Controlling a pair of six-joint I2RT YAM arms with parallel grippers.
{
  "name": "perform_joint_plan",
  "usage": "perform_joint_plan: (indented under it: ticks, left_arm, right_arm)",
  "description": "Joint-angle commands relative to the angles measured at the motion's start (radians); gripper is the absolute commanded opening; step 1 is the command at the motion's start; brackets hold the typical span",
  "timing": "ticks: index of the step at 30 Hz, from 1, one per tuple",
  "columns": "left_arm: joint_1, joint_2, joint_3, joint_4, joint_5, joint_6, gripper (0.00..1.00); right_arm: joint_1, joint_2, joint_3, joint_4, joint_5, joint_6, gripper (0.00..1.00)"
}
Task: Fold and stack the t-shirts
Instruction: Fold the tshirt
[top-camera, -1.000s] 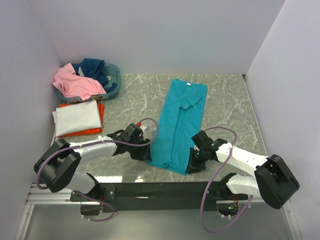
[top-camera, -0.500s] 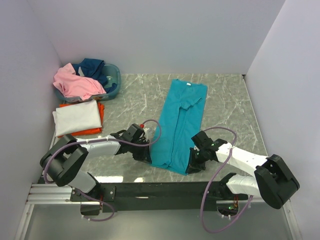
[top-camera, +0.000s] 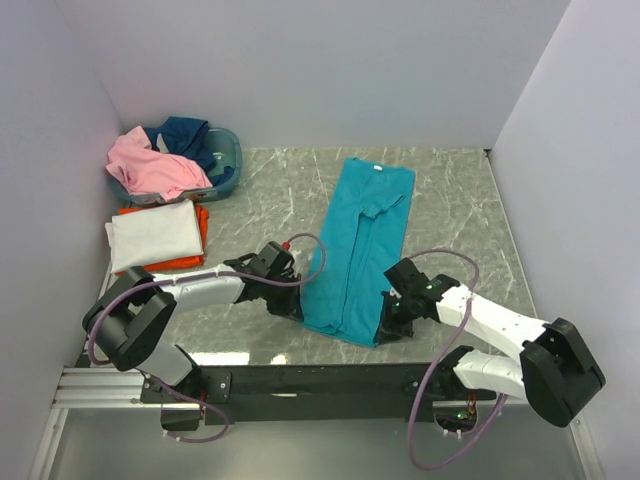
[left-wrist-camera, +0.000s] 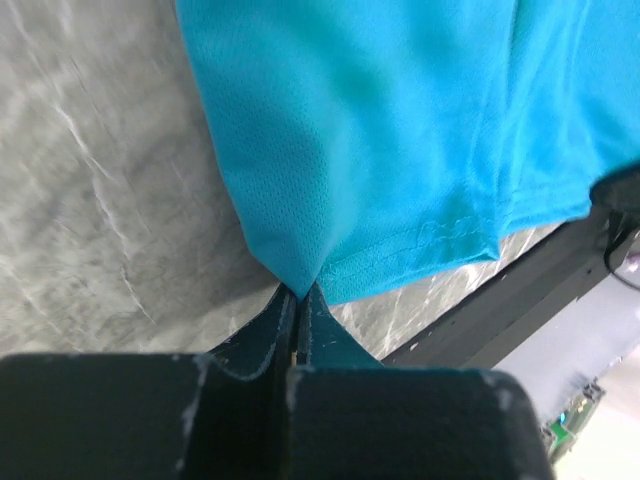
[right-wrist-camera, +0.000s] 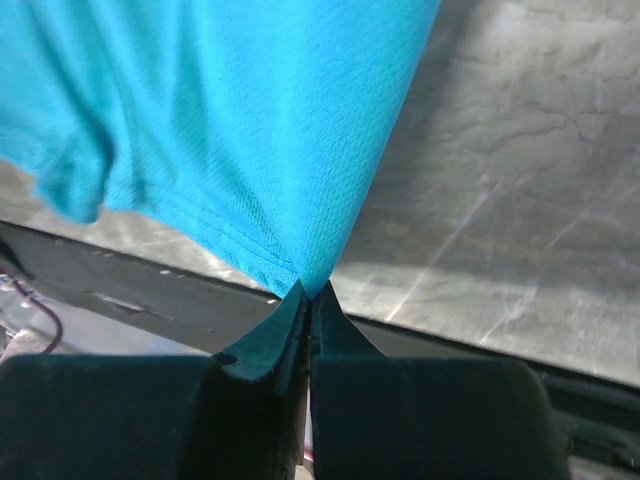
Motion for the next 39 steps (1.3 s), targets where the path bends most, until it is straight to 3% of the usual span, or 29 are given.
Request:
perform_joint_plan:
  ticks: [1, 11, 20, 31, 39]
  left_arm:
    - [-0.003, -0.045, 0.067, -0.034, -0.059, 0.014, 0.0]
    - [0.017, -0.039, 0.2, -0.071, -0.091, 0.033, 0.0]
    - [0.076, 0.05, 0.323, -0.034, -0.068, 0.048, 0.0]
    - [0.161, 0.254, 0.554, 0.018, 0.002, 0.069, 0.0]
    - [0.234, 0.478, 0.84, 0.0, 0.081, 0.08, 0.0]
  right_arm:
    - [0.007, -0.042, 0.086, -0.062, 0.045, 0.009, 0.0]
    - [-0.001, -0.016, 0.234, -0.148, 0.154, -0.017, 0.0]
    - [-0.096, 0.023, 0.323, -0.154, 0.211, -0.073, 0.0]
    - [-0.268, 0.197, 0.504, -0.084, 0.208, -0.201, 0.0]
    - [-0.368, 0.387, 0.661, -0.053, 0.209, -0.304, 0.0]
